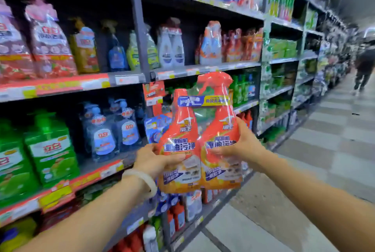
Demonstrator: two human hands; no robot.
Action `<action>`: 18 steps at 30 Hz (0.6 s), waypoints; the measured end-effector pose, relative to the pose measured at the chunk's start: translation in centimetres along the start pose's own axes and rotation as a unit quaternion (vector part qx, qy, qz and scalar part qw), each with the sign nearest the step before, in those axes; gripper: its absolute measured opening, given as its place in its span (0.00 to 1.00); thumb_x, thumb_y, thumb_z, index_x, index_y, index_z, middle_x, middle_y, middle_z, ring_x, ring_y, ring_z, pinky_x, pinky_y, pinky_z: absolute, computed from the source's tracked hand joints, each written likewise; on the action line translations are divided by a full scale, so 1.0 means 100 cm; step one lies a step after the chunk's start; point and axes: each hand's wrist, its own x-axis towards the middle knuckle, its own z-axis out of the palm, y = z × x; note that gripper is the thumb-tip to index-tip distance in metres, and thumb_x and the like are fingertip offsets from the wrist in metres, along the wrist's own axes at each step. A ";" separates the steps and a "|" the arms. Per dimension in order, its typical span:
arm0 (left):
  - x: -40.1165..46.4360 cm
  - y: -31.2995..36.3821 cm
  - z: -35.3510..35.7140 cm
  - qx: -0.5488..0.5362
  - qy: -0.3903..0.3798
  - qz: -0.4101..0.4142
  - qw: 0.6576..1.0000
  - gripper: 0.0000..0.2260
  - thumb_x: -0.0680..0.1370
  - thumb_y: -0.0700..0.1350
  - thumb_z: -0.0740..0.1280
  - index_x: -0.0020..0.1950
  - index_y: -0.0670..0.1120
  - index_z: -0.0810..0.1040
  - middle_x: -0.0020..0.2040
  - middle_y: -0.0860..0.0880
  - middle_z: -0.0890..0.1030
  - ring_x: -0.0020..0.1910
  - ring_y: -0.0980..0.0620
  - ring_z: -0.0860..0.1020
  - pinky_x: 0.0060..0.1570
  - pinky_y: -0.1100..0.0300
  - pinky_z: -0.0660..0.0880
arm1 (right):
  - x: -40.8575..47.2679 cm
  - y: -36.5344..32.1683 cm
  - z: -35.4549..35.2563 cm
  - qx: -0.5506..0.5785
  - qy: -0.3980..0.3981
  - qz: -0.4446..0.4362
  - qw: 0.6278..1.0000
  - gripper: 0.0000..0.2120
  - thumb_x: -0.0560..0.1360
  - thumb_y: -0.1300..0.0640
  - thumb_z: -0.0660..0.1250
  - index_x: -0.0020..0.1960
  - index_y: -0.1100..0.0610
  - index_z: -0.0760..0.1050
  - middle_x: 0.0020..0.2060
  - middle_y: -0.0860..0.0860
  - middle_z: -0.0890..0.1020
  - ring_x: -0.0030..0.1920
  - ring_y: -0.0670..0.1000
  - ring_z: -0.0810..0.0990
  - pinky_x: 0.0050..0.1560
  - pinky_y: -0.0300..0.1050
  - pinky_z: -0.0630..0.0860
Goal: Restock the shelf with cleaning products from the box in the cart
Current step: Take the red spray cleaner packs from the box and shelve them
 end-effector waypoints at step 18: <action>0.333 0.053 0.265 -0.017 -0.133 0.080 0.988 0.21 0.60 0.34 0.80 0.47 0.43 0.76 0.43 0.45 0.83 0.41 0.47 0.83 0.37 0.55 0.80 | 0.274 0.068 -0.231 -0.022 0.168 -0.015 0.985 0.42 0.61 0.70 0.78 0.66 0.50 0.62 0.52 0.52 0.80 0.48 0.49 0.82 0.38 0.40 0.81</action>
